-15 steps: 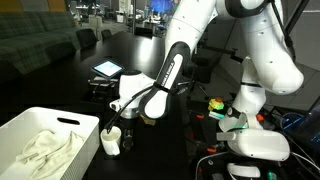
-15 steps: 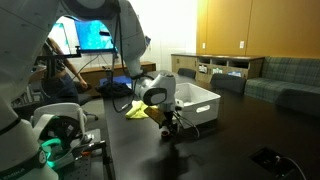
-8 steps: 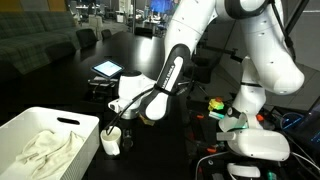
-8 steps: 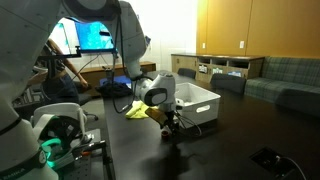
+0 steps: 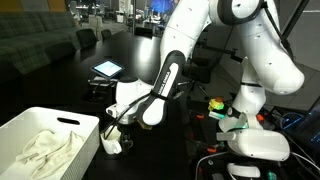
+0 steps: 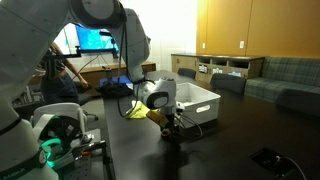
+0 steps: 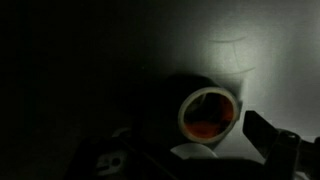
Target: Pick up the towels and put them in the container. Pick up the pen and the small tape and put them in the cup.
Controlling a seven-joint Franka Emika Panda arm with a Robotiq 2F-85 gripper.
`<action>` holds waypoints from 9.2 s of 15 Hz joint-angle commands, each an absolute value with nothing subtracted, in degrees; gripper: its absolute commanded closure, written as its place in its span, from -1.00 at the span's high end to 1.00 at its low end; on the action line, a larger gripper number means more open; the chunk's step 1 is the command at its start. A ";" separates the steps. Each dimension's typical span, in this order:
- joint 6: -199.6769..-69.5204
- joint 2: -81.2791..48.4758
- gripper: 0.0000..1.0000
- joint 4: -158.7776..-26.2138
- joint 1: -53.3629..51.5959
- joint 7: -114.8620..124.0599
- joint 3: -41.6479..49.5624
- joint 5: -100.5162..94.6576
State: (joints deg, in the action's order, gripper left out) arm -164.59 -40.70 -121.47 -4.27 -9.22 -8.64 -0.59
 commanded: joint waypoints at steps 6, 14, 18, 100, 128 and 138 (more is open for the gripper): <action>-162.81 -40.75 1.00 -121.61 -4.86 -8.30 -7.37 -2.21; -158.25 -38.33 0.17 -122.74 -8.50 -6.91 -3.57 -6.17; -157.61 -37.42 -0.42 -122.91 -9.36 -5.99 -2.76 -7.35; -130.65 -24.82 1.00 -106.64 -17.46 4.51 -8.10 -12.64; -145.41 -44.42 1.00 -94.56 -32.85 45.91 -8.02 8.42; -144.63 -54.49 1.00 -85.61 -36.44 64.80 -7.19 9.82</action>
State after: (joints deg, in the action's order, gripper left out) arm -145.36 -50.36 -90.79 -35.02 59.60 -8.02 8.20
